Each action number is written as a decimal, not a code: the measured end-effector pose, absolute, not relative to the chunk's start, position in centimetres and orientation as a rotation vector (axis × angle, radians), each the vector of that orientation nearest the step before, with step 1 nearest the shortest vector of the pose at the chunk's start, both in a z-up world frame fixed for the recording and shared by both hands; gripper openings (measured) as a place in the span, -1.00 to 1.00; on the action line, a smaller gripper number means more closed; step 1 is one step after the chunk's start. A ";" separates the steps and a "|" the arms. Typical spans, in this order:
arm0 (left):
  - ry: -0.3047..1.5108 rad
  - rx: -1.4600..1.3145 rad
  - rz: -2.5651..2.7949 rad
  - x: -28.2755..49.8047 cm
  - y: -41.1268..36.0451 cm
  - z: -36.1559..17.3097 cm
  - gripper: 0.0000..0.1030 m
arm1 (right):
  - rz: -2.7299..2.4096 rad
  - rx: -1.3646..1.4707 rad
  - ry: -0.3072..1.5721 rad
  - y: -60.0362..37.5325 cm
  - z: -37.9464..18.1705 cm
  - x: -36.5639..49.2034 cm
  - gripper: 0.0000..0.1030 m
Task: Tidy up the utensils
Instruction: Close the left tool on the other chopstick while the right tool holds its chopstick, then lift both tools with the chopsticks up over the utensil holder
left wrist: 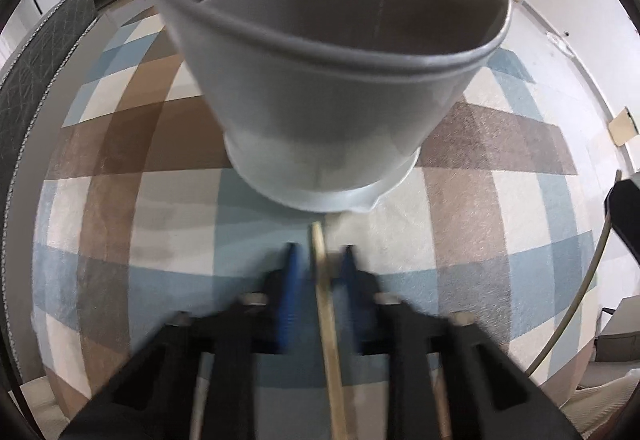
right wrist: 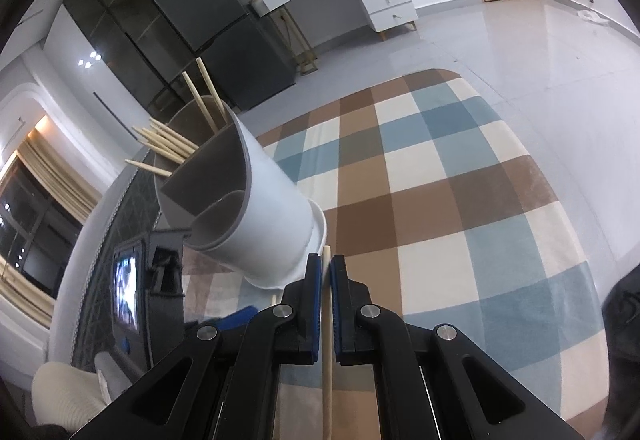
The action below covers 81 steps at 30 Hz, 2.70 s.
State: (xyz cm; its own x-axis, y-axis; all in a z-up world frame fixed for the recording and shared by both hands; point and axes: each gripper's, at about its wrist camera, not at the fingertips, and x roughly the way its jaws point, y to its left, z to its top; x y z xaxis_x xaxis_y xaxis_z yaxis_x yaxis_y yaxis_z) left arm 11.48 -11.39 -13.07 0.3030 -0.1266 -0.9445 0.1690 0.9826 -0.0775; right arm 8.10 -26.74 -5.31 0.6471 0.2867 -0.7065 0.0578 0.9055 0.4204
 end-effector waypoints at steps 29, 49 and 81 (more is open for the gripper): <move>0.891 -0.076 -0.386 0.6 -5.5 -1.2 -1.00 | 0.088 0.207 0.648 -21.9 0.6 0.0 -0.93; 0.842 -0.089 -0.427 0.2 -4.1 2.4 -1.00 | 0.106 0.220 0.562 -20.5 3.9 -2.7 -0.93; 0.745 -0.273 -0.434 11.2 -2.5 13.7 -1.00 | 0.219 0.077 0.334 -18.7 18.2 9.4 -0.93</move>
